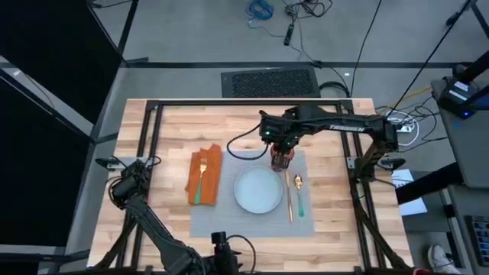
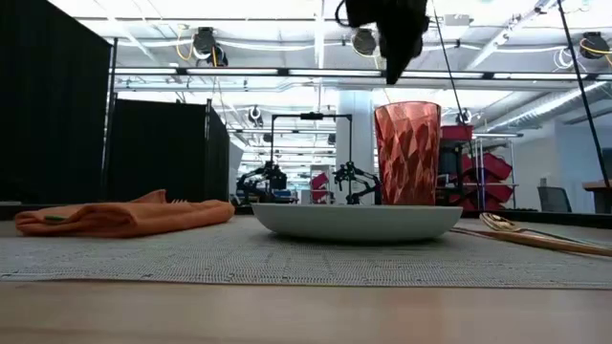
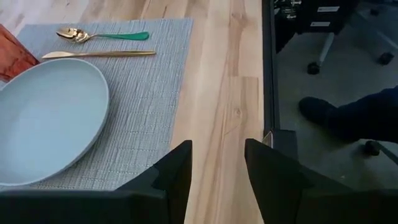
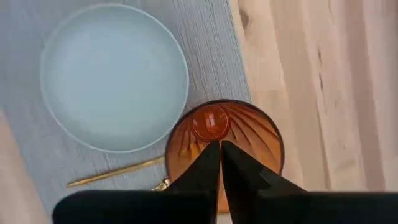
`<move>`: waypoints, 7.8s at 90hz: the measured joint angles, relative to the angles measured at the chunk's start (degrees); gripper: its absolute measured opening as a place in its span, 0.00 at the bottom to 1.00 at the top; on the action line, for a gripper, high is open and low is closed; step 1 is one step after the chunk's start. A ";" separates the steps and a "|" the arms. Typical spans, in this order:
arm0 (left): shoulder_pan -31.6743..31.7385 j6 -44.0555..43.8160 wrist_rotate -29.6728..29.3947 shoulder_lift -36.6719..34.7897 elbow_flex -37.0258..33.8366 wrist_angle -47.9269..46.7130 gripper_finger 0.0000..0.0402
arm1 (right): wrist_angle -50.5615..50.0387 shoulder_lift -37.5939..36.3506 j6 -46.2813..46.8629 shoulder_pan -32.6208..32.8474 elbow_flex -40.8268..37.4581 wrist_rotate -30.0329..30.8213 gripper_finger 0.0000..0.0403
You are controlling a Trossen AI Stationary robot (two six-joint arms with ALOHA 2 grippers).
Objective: Set table place
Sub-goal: Put the orange cup on the gray table mat to the top right of the blue plate, then return to Home Position
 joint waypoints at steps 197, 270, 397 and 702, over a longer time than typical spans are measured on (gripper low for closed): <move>-0.66 0.13 -1.09 0.00 0.00 -0.84 0.33 | 7.40 1.62 -7.22 -11.72 -12.71 -7.56 0.12; -0.66 0.11 -1.07 0.00 0.00 -1.52 0.33 | 6.16 1.80 -11.53 -14.85 -12.71 -7.57 0.00; 0.92 2.99 -1.44 0.00 0.02 -3.61 0.33 | 6.25 0.07 -13.45 -21.49 -12.67 -10.56 0.19; 7.81 -28.94 -51.52 -79.95 -86.18 -11.88 0.33 | 106.54 -72.16 -6.40 -3.65 -97.58 12.35 0.33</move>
